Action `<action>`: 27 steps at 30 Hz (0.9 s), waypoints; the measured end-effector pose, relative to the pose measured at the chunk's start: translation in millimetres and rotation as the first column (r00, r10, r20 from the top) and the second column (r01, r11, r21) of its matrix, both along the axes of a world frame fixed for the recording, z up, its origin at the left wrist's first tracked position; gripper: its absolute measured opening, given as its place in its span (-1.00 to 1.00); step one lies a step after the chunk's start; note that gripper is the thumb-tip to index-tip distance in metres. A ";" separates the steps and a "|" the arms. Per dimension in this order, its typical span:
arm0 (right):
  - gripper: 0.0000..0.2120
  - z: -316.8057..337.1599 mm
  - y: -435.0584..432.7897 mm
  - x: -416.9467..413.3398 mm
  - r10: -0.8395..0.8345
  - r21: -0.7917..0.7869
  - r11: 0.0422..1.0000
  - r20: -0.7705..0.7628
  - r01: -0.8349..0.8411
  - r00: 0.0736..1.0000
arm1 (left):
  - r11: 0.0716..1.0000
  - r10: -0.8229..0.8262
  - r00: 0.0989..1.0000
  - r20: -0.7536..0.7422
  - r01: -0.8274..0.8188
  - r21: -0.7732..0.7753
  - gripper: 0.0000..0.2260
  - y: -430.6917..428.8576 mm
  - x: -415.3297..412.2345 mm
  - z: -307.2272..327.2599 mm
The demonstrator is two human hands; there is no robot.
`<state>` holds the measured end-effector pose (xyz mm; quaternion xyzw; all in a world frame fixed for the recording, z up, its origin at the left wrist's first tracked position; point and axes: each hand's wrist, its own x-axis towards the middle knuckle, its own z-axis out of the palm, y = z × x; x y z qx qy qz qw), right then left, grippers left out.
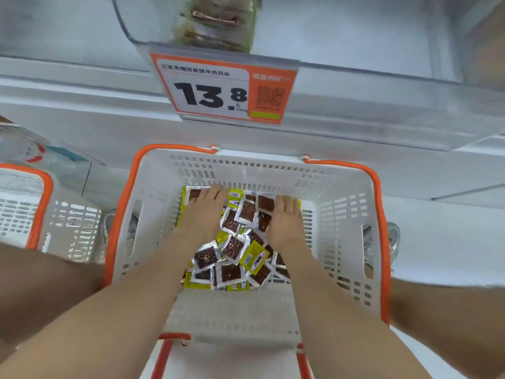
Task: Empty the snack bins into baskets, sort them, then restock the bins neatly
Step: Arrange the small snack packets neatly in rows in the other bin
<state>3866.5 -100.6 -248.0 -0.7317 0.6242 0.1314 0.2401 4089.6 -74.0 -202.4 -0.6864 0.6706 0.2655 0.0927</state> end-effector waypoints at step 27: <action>-0.79 71.3 4.4 66.7 -0.602 0.464 0.799 0.628 0.383 0.494 | 0.680 0.675 0.248 -0.695 -0.575 0.455 -0.61 8.8 -11.4 27.3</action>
